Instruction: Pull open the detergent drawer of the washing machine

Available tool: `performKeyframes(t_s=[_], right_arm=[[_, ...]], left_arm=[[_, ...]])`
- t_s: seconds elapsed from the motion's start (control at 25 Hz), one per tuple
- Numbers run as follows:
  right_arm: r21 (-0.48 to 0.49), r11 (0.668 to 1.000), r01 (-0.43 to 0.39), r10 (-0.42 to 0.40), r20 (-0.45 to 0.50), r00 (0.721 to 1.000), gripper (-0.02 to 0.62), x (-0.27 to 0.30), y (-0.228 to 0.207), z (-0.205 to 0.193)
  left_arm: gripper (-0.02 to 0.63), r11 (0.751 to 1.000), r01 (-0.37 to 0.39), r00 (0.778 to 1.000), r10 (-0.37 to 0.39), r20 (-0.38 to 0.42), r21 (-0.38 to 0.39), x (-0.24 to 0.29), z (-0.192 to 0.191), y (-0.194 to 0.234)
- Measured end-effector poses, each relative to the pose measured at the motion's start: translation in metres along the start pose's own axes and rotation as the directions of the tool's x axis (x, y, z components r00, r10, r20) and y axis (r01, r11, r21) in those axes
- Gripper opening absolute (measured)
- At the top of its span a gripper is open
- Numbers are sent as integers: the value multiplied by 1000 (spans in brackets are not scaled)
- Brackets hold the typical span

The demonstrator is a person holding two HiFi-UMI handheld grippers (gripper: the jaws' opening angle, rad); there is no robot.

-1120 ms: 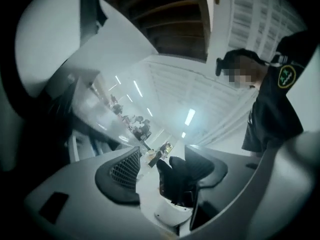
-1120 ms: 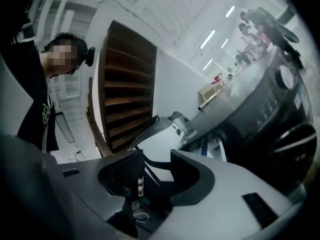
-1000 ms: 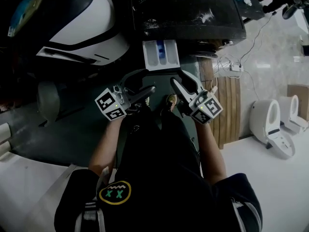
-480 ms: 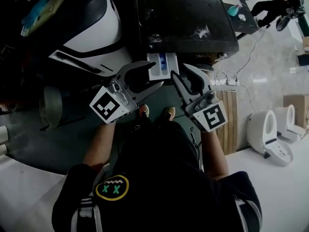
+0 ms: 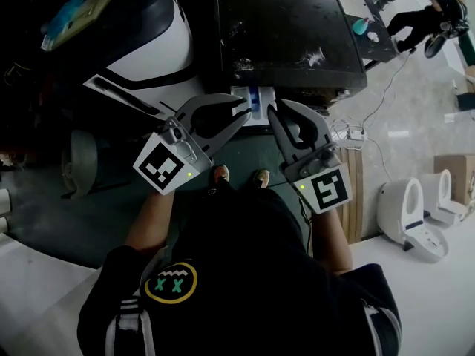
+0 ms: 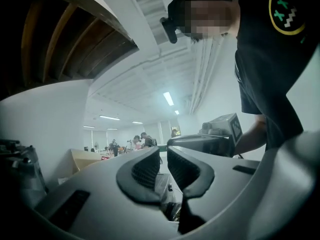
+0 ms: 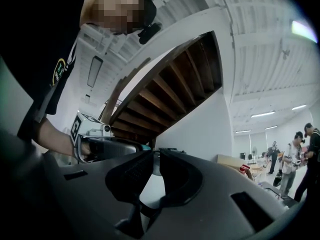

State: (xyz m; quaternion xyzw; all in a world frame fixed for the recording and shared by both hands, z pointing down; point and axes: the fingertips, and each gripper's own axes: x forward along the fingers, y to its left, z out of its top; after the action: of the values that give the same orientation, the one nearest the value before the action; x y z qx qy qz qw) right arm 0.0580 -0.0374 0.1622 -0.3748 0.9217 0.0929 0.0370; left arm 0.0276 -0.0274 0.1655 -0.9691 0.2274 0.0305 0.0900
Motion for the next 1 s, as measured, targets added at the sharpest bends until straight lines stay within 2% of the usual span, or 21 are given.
performKeyframes(t_s=[0.12, 0.24, 1.0], right_arm=[[-6, 1000, 1, -1, 5, 1000, 38, 3, 2, 3], [-13, 1000, -2, 2, 4, 1000, 24, 5, 4, 3], [-36, 999, -25, 24, -20, 999, 20, 10, 6, -5]], left_arm=[[31, 1000, -13, 1000, 13, -3, 17, 1, 2, 2], [20, 999, -19, 1000, 19, -18, 38, 2, 0, 4], [18, 999, 0, 999, 2, -33, 53, 6, -6, 5]])
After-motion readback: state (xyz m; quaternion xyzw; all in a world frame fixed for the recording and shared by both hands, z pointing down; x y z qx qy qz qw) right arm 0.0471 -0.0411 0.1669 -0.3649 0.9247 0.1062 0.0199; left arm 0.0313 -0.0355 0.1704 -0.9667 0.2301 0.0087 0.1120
